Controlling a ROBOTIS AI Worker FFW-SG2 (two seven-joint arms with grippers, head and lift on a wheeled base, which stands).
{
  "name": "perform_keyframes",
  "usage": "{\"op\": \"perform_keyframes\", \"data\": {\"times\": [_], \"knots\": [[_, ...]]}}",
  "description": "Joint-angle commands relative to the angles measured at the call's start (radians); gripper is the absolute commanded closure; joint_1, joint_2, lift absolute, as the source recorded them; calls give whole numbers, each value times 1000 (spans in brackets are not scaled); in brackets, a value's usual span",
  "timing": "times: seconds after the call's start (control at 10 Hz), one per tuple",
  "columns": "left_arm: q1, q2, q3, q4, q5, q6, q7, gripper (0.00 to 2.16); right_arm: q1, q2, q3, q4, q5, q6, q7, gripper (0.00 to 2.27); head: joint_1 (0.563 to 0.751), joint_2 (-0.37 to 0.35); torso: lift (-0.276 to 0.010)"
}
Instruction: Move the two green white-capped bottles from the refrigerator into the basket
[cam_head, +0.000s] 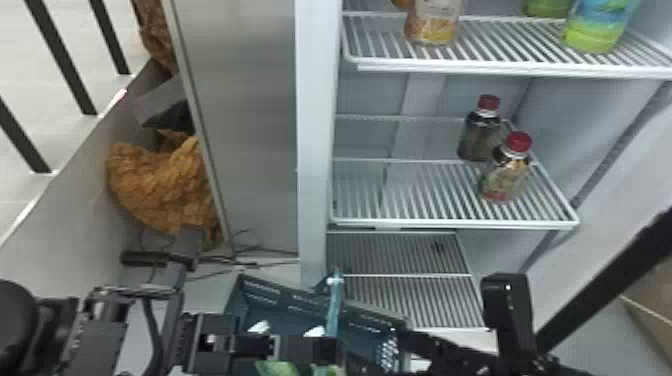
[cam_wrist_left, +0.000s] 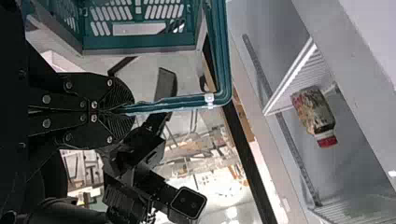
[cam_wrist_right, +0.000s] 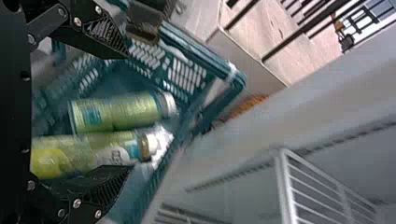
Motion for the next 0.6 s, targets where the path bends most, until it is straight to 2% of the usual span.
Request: {"op": "perform_keyframes", "data": {"times": [0.0,0.3,0.5], "knots": [[2,-1,0,0,0,1,1,1161,19,10,-14,-54,76,-42,-12,217,695,-88,-263],[5,-1,2,0,2,1,1,1161,54,25,-42,-108,166,-174,-48,213,695,-161,-263],[5,-3,2,0,2,1,1,1161,71,31,-44,-88,182,-322,-77,205,695,-193,-263]]}}
